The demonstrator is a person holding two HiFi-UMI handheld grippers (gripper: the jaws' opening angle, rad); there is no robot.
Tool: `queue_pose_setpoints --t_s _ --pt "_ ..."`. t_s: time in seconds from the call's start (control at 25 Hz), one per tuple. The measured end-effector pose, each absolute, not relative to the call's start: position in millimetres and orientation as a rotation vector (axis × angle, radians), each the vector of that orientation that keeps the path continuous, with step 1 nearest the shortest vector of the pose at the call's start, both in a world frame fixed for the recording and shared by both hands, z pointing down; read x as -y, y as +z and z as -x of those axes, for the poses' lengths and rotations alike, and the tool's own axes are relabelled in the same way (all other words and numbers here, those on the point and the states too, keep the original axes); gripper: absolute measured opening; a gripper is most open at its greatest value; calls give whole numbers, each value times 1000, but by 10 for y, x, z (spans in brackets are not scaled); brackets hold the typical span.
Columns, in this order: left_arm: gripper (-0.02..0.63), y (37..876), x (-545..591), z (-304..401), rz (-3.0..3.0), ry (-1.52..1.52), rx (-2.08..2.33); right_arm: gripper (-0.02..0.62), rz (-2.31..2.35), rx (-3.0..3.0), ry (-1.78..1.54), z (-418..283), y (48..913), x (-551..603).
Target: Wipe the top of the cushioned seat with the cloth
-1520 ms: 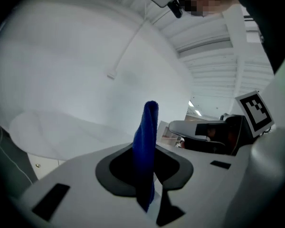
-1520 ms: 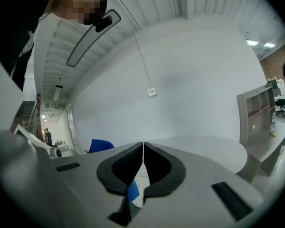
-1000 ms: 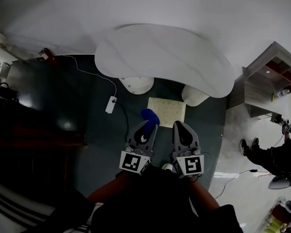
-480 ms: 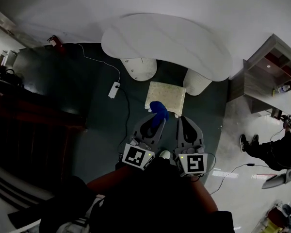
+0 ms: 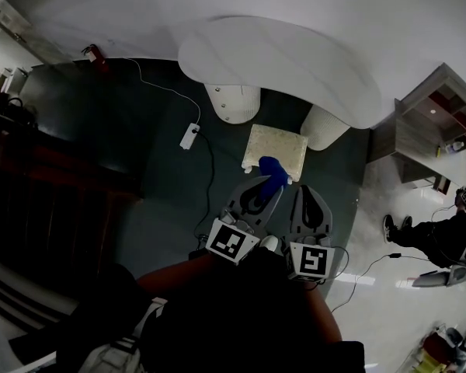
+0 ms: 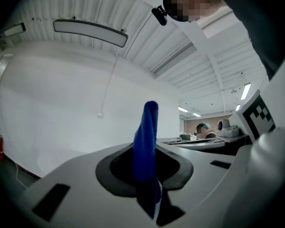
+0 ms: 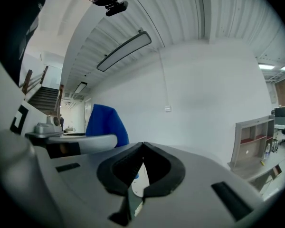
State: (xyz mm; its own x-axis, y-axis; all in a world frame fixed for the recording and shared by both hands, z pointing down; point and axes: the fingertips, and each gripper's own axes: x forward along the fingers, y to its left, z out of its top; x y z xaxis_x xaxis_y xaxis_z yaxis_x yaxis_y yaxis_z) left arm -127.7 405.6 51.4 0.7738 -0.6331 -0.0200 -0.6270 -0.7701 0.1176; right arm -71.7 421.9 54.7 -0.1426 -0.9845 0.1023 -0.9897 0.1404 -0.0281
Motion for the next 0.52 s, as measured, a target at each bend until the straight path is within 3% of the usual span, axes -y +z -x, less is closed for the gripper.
queue_pose_setpoints --t_s 0.52 --pt "81 449 -4078 2053 -2869 -140 966 35 -2066 2302 114 1513 421 -4333"
